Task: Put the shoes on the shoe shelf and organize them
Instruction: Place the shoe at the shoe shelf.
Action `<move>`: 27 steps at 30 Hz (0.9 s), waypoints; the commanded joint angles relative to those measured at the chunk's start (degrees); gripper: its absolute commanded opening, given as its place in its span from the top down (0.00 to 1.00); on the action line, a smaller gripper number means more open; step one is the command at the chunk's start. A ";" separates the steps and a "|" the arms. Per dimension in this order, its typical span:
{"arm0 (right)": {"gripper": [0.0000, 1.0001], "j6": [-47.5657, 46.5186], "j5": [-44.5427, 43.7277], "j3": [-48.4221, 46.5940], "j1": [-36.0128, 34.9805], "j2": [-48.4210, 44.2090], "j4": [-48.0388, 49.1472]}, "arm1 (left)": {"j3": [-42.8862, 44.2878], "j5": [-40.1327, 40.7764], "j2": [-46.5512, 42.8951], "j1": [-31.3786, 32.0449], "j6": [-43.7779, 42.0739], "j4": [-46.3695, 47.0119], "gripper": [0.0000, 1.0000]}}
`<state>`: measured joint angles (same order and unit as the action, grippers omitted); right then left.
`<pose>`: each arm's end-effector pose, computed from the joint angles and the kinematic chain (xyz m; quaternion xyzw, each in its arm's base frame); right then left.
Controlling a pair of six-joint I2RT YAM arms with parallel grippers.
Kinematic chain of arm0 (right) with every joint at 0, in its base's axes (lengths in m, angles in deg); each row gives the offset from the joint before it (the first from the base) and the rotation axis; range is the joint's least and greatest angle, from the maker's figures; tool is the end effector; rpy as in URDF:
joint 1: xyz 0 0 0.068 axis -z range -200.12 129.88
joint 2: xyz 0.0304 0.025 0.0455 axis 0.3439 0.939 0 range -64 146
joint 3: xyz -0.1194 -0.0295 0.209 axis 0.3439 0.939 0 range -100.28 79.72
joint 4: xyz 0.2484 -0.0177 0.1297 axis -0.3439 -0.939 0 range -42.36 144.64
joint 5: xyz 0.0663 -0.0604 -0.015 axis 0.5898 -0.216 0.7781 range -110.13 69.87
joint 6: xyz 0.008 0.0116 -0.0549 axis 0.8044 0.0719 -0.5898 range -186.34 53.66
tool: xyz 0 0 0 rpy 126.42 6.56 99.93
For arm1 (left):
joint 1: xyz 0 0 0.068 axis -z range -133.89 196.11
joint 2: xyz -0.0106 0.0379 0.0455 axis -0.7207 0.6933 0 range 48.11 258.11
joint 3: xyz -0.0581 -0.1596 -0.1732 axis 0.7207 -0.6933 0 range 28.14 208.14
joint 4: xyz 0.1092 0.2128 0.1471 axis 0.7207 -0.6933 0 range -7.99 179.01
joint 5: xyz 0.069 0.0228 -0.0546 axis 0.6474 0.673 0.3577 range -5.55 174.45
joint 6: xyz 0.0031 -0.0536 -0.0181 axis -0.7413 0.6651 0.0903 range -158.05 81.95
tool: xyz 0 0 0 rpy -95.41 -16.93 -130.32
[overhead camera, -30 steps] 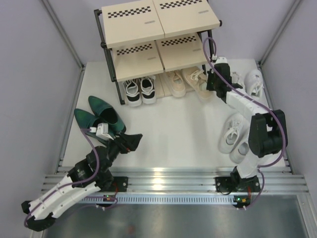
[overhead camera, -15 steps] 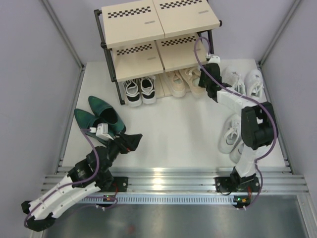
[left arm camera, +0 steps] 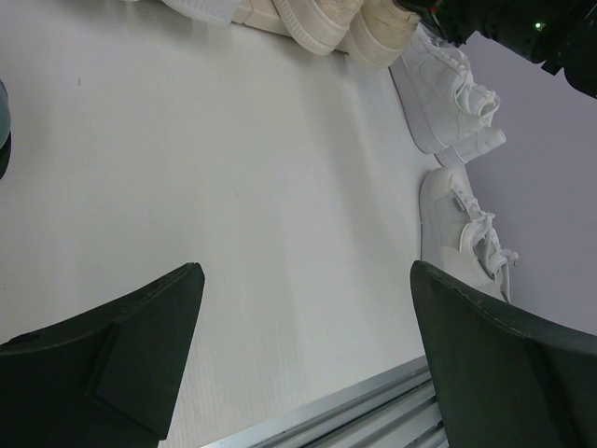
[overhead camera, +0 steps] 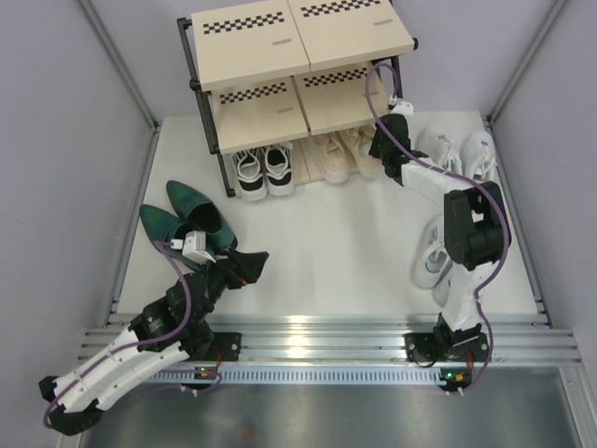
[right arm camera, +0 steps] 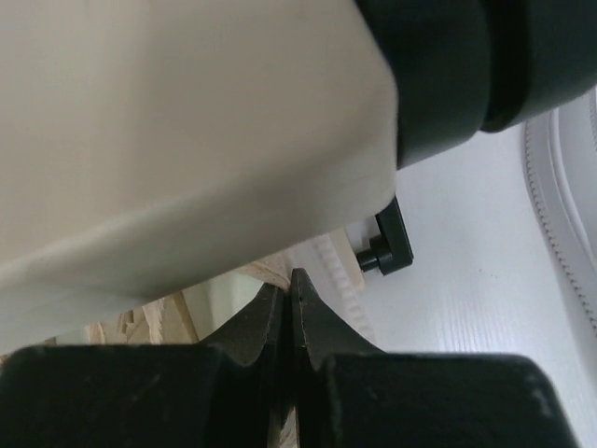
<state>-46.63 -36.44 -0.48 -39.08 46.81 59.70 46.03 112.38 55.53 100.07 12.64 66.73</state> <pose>0.4412 0.1399 0.1990 0.0811 0.8369 0.0616 0.5378 0.1010 -0.1072 0.2284 -0.1306 0.7572 -0.3699 0.5222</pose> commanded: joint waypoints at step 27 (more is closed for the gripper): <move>0.75 8.51 5.77 -7.00 -0.02 3.55 4.96 | 1.97 -0.24 1.37 0.01 0.19 1.19 0.02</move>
<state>-37.89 -35.26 -5.09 -39.05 51.03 56.23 46.03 112.38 56.63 100.07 12.84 66.71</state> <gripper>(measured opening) 0.219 0.976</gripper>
